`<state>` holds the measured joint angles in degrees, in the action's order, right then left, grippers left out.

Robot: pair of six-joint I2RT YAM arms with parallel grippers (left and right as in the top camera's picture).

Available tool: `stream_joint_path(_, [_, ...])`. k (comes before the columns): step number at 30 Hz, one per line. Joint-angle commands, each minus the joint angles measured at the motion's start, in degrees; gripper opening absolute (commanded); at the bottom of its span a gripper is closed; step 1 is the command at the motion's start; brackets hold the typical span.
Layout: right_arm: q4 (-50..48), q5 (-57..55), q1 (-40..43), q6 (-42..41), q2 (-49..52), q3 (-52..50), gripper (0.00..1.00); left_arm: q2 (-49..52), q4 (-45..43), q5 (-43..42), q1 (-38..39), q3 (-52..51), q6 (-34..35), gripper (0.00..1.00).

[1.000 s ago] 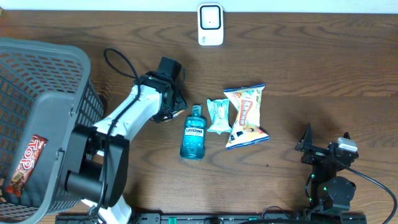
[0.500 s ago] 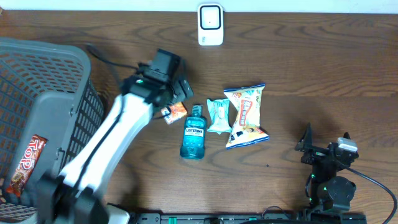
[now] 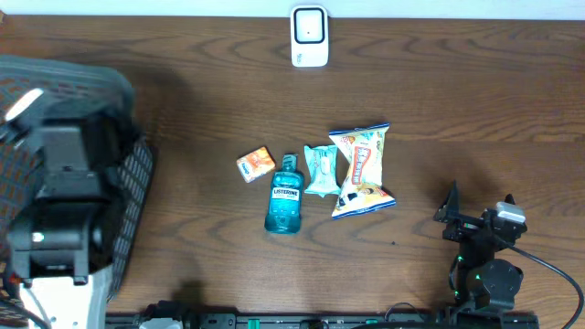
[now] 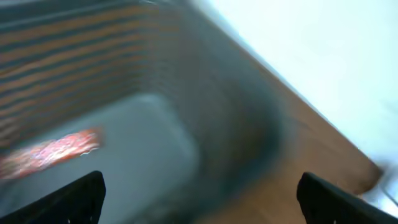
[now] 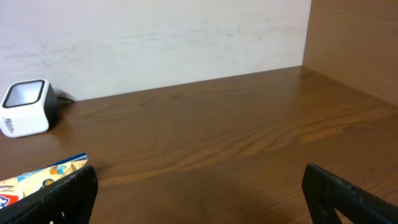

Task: Scan the item barcode
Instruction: 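Place the orange box left of the Listerine bottle and release, then reach the left gripper into the basket and grasp the red TOP bar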

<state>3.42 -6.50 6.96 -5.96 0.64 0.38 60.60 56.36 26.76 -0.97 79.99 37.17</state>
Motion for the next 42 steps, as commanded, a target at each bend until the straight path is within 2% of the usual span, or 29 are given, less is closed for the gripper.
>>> stream_joint_path(1, [0.2,-0.7,0.5,-0.8,-0.3,-0.1,0.99,1.7,5.2,4.9,-9.4,-0.4,16.8,0.98])
stream_joint_path(2, [0.2,-0.7,0.5,-0.9,-0.3,-0.1,0.99,2.4,7.2,4.5,-12.7,-0.8,21.3,0.98])
stream_joint_path(6, [0.2,-0.7,0.5,-0.8,-0.3,-0.1,0.99,5.8,9.9,1.5,-22.7,-2.8,31.0,0.98])
stream_joint_path(10, [0.2,-0.7,0.5,-0.8,-0.3,-0.1,0.99,10.9,9.8,-1.3,-29.4,-3.5,35.5,0.98])
stream_joint_path(17, [0.2,-0.7,0.5,-0.8,-0.3,-0.1,0.99,23.6,9.0,-2.1,-35.7,-3.5,35.4,0.98])
stream_joint_path(25, [0.2,-0.7,0.5,-0.8,-0.3,-0.1,0.99,37.6,6.3,-2.1,-37.5,-3.5,38.1,0.98])
stream_joint_path(42, [0.2,-0.7,0.5,-0.8,-0.3,-0.1,0.99,50.5,-3.5,1.4,-37.5,-3.8,36.9,0.98])
